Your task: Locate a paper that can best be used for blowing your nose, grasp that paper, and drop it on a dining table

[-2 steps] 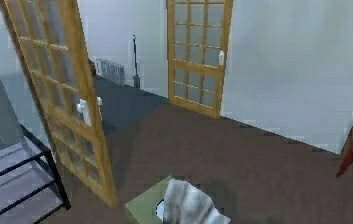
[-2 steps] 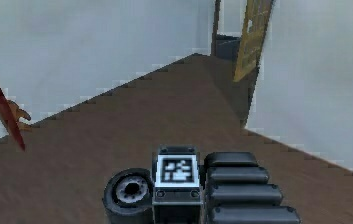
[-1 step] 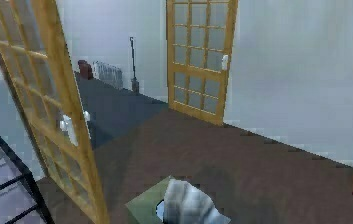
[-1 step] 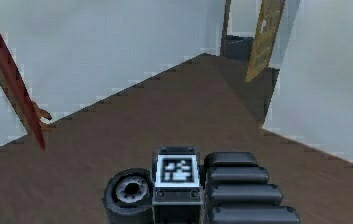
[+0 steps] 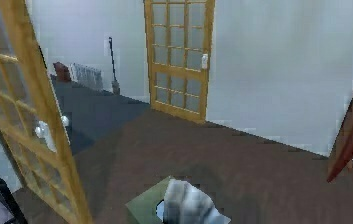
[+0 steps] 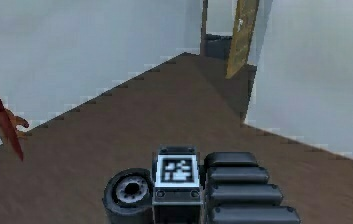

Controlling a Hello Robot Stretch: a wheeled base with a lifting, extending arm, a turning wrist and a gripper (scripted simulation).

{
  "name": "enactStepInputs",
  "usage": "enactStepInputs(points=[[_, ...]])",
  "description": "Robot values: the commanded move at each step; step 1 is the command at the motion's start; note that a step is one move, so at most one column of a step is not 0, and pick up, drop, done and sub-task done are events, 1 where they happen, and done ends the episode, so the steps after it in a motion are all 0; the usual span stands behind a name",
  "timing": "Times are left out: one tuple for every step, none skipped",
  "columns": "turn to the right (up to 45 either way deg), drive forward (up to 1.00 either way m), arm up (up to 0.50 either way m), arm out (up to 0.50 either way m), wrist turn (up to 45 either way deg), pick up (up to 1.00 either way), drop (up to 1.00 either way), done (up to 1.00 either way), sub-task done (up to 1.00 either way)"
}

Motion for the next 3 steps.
enactStepInputs(points=[[0.0,0.85,0.0,0.0,0.0,0.0,0.0,0.0,0.0],[-6.0,0.0,0.0,0.0,0.0,0.0,0.0,0.0,0.0],[0.0,0.3,0.0,0.0,0.0,0.0,0.0,0.0,0.0]])
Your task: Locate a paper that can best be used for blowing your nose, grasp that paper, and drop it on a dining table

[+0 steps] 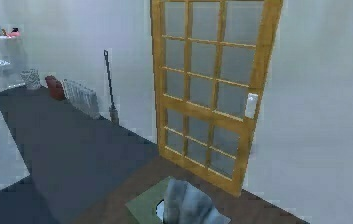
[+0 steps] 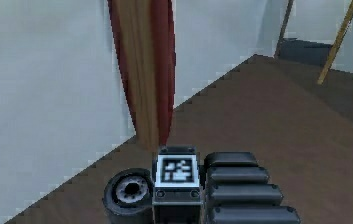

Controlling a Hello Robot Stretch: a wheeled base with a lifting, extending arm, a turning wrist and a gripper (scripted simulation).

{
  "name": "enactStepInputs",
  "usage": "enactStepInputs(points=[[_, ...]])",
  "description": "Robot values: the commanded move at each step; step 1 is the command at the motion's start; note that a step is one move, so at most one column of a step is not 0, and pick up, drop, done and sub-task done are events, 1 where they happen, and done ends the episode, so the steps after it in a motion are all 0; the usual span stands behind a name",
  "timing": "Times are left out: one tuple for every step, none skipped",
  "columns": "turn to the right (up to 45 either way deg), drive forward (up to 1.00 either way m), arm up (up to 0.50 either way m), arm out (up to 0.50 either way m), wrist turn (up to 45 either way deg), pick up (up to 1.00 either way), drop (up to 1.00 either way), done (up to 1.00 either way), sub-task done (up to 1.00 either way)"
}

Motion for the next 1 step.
enactStepInputs(points=[[-6.0,0.0,0.0,0.0,0.0,0.0,0.0,0.0,0.0]])
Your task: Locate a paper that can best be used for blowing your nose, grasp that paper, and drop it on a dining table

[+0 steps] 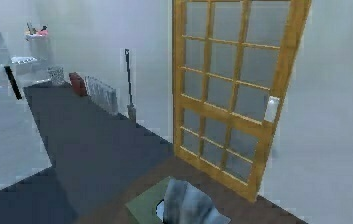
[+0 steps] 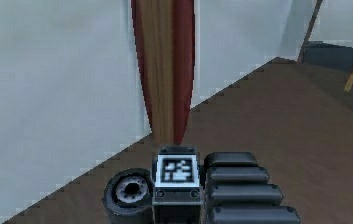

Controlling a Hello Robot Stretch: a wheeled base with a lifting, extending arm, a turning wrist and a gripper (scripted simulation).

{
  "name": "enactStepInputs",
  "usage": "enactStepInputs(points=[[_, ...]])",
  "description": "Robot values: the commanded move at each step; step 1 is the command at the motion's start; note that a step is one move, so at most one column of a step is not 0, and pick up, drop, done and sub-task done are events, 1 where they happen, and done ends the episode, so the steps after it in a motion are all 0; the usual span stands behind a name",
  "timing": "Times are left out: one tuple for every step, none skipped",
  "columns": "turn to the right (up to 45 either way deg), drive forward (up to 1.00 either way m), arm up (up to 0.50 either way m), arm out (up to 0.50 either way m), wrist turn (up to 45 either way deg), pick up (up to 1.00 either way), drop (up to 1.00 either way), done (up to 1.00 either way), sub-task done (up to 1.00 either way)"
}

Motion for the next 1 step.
enactStepInputs(points=[[0.0,0.2,0.0,0.0,0.0,0.0,0.0,0.0,0.0]])
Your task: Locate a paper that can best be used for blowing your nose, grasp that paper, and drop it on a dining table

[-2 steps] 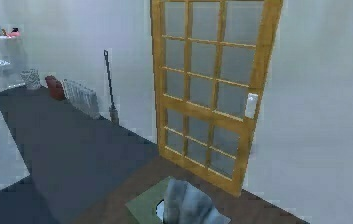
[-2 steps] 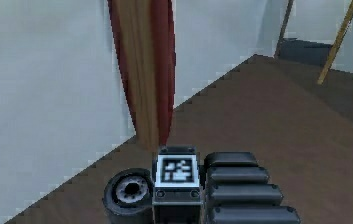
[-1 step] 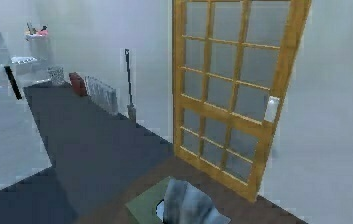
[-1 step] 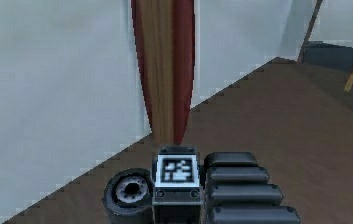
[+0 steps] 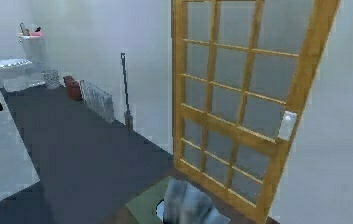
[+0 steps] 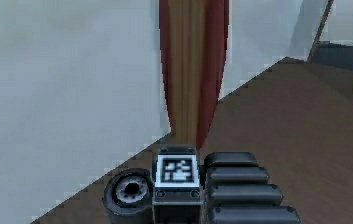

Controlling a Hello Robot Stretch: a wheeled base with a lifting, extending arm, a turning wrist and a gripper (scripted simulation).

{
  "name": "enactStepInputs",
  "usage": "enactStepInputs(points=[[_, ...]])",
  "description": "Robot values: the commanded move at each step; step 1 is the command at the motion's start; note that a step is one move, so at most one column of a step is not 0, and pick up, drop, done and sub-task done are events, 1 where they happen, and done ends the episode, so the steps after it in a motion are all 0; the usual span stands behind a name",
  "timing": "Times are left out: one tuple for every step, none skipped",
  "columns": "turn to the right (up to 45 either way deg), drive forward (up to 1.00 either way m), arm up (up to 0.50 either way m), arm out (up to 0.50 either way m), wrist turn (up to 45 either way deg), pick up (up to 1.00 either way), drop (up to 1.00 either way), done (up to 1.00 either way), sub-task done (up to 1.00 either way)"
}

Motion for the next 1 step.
enactStepInputs(points=[[-30.0,0.0,0.0,0.0,0.0,0.0,0.0,0.0,0.0]])
